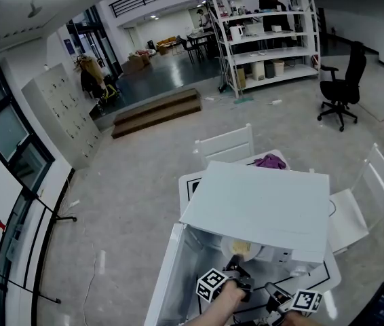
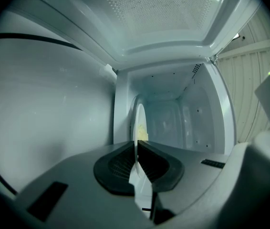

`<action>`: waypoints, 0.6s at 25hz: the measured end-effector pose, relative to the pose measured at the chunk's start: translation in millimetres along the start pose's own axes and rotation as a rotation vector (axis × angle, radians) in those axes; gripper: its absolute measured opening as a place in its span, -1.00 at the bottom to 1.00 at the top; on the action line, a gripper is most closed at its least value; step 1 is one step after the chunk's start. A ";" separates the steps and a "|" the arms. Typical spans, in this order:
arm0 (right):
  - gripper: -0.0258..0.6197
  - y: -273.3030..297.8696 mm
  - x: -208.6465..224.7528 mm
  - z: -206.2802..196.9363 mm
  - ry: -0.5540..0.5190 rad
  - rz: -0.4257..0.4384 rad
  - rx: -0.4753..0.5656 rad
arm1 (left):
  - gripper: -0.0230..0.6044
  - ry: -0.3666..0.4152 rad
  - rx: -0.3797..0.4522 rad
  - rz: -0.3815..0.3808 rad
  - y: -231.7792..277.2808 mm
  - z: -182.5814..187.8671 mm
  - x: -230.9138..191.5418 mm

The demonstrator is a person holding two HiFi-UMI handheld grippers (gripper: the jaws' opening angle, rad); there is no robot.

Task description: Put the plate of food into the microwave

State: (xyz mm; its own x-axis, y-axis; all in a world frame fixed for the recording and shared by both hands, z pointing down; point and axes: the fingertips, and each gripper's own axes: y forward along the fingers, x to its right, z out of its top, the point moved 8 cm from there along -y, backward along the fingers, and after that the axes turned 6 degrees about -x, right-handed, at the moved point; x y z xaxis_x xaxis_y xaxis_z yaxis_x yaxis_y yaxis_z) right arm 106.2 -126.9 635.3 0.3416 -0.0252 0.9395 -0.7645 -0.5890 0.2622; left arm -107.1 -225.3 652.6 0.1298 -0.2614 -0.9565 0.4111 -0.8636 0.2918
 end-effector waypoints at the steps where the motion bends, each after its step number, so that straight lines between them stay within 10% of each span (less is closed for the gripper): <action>1: -0.88 0.0 -0.6 0.1 -0.002 -0.002 -0.001 | -0.88 0.003 0.000 -0.002 0.6 1.2 0.7; 15: -0.88 -2.2 -5.3 2.3 -0.010 0.026 0.001 | -0.86 0.089 -0.002 -0.071 0.8 8.5 0.5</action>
State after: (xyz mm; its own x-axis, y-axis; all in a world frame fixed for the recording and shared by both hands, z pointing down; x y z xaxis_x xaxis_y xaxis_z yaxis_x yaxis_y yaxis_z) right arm 107.3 -127.3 629.3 0.3270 -0.0489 0.9438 -0.7727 -0.5888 0.2372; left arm -114.4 -229.7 652.3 0.1800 -0.1597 -0.9706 0.4243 -0.8776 0.2231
